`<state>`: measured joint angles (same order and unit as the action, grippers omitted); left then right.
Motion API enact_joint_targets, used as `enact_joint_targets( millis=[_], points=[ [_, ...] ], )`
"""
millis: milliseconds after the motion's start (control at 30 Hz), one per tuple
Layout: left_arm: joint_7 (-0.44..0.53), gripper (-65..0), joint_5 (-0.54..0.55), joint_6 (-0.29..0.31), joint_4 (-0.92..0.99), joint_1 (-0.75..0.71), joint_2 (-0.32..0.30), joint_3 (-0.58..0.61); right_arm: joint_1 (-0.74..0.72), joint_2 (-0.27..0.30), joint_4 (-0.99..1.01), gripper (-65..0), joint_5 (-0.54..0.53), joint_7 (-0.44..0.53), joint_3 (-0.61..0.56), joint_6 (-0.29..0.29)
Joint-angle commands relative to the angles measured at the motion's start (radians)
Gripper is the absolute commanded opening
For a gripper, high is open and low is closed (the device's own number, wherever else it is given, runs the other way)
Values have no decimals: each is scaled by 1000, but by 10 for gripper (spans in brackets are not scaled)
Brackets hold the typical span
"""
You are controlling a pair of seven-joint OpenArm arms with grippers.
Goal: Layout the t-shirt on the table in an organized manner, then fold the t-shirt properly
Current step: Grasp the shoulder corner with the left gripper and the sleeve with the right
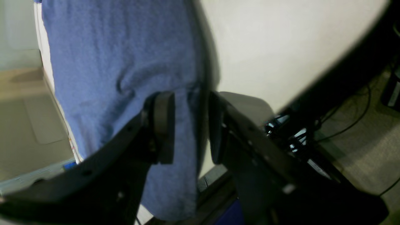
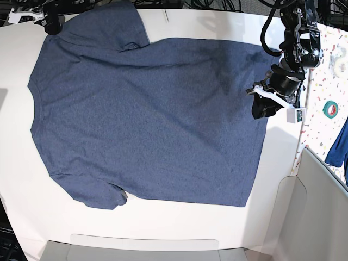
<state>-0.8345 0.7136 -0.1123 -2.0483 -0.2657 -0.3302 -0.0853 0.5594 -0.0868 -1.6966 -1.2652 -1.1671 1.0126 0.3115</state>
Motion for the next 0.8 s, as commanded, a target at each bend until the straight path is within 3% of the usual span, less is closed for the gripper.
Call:
enact_joint_targets(
  millis=[0,433,767],
  points=[
    [24,-439,4,3,-13,9,-11,-1,11,8,-13,-468,-18,5,-8,15],
    [22,-439,2,3,-13,10,-13,-8,20,9,-13,-468,140,-1,-137,15],
    [14,-439,2,3,-12,38,-13,-9,26,19,-21,-468,193,-136,-151,15]
  ],
)
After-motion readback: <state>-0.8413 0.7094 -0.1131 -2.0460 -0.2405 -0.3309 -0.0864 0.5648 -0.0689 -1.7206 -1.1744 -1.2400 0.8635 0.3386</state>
